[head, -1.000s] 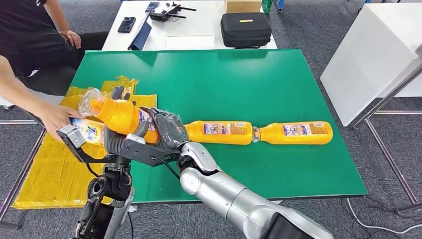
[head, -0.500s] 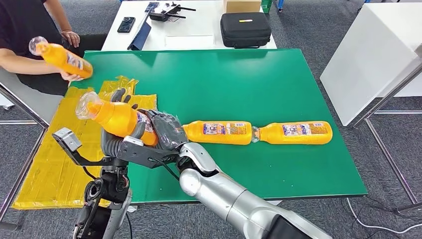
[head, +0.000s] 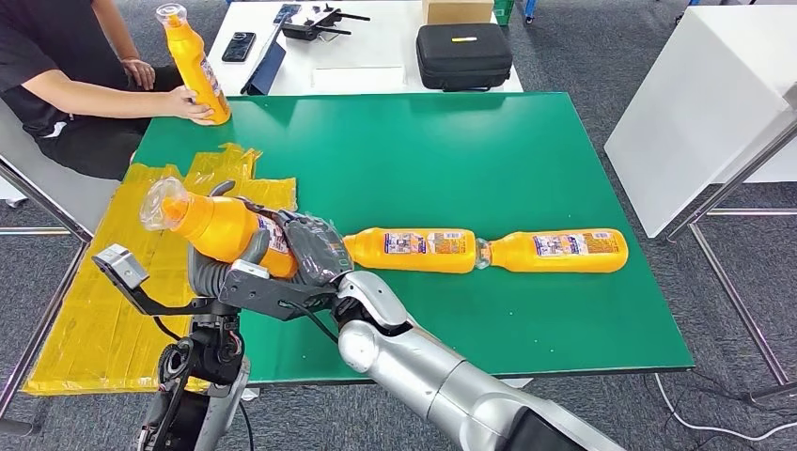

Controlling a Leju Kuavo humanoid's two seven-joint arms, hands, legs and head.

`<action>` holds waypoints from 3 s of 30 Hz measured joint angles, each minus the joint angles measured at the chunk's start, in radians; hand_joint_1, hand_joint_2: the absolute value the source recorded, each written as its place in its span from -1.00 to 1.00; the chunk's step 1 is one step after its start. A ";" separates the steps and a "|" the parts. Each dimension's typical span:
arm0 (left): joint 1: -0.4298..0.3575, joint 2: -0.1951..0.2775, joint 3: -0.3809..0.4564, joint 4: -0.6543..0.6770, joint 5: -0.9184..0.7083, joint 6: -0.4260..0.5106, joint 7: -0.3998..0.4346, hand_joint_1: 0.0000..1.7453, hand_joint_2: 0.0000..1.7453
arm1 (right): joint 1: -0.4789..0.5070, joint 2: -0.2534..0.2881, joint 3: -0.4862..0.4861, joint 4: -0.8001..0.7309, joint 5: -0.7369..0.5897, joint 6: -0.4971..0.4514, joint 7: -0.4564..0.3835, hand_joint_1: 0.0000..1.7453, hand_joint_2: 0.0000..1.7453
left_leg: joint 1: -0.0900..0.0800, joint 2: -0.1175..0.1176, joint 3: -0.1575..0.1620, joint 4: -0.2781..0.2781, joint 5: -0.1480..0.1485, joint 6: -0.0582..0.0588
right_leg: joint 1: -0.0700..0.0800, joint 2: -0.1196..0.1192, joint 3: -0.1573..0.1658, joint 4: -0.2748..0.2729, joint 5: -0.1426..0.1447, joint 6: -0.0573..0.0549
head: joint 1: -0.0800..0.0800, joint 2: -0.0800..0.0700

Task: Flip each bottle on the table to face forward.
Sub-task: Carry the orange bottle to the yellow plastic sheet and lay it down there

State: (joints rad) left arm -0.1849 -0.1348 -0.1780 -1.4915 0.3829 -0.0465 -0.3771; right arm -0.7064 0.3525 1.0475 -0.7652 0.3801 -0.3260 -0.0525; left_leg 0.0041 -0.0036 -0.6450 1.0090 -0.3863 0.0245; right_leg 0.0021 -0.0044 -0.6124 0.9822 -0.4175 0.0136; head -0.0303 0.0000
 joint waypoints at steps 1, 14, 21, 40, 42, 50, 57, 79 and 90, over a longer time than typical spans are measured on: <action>0.000 -0.001 0.000 0.000 0.002 0.000 0.000 1.00 1.00 | 0.000 0.000 0.000 0.000 0.002 0.000 0.001 0.98 1.00 | 0.000 0.000 0.000 0.000 0.000 0.000 | 0.000 0.000 0.000 0.000 0.000 0.000 | 0.000 0.000; -0.021 -0.005 0.009 -0.007 -0.067 0.043 -0.053 1.00 1.00 | 0.022 -0.005 -0.067 0.019 0.104 -0.009 -0.004 -1.00 -1.00 | 0.000 0.000 0.000 0.000 0.000 0.000 | 0.000 0.000 0.000 0.000 0.000 0.000 | 0.000 0.000; -0.054 0.003 0.038 -0.021 -0.271 0.197 -0.111 1.00 1.00 | 0.083 -0.040 -0.206 -0.033 0.202 -0.005 -0.007 -1.00 -1.00 | 0.000 0.000 0.000 0.000 0.000 0.000 | 0.000 0.000 0.000 0.000 0.000 0.000 | 0.000 0.000; -0.277 0.080 0.078 0.489 -1.106 0.703 0.000 1.00 1.00 | 0.167 -0.141 -0.411 -0.220 0.336 -0.021 -0.043 -1.00 -1.00 | 0.000 0.000 0.000 0.000 0.002 0.000 | 0.000 -0.001 0.000 0.000 0.002 0.000 | 0.000 0.000; -0.317 0.092 0.062 0.626 -1.242 0.725 0.058 1.00 1.00 | 0.169 -0.160 -0.412 -0.242 0.351 -0.008 -0.028 -1.00 -1.00 | 0.000 0.000 0.000 0.000 0.003 0.000 | 0.000 0.000 0.000 0.000 0.003 -0.001 | 0.000 0.000; -0.399 0.109 -0.002 0.953 -1.363 0.654 0.132 1.00 1.00 | 0.175 -0.218 -0.413 -0.264 0.354 0.002 -0.020 -1.00 -1.00 | 0.000 0.000 0.000 0.000 0.003 0.000 | 0.000 0.000 0.000 0.000 0.003 -0.001 | 0.000 0.000; -0.446 0.111 -0.066 1.072 -1.418 0.535 0.169 0.50 1.00 | 0.199 -0.264 -0.410 -0.267 0.371 0.005 -0.020 -1.00 0.50 | 0.000 0.000 0.002 0.000 0.003 -0.001 | 0.000 0.000 0.002 0.000 0.003 -0.002 | 0.000 0.000; -0.482 0.111 -0.056 1.112 -1.233 0.333 0.022 -1.00 -1.00 | 0.169 -0.320 -0.365 -0.227 0.490 0.252 0.169 -1.00 1.00 | -0.001 -0.002 0.004 0.000 0.006 -0.002 | 0.000 -0.003 0.004 0.003 0.004 -0.002 | 0.000 0.000; -0.389 0.099 0.117 0.831 -0.747 0.202 -0.179 -1.00 -1.00 | 0.050 -0.257 -0.357 0.092 0.610 0.184 0.134 -1.00 1.00 | 0.000 -0.002 0.001 0.000 0.007 -0.002 | 0.000 -0.003 0.001 0.003 0.006 -0.003 | 0.000 0.000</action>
State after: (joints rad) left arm -0.5734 -0.0353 -0.0606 -0.6605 -0.3641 0.1556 -0.5562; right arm -0.6563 0.0960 0.6907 -0.6736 0.9897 -0.1424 0.0820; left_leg 0.0039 -0.0053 -0.6445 1.0092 -0.3791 0.0225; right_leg 0.0024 -0.0072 -0.6116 0.9853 -0.4119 0.0104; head -0.0304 0.0000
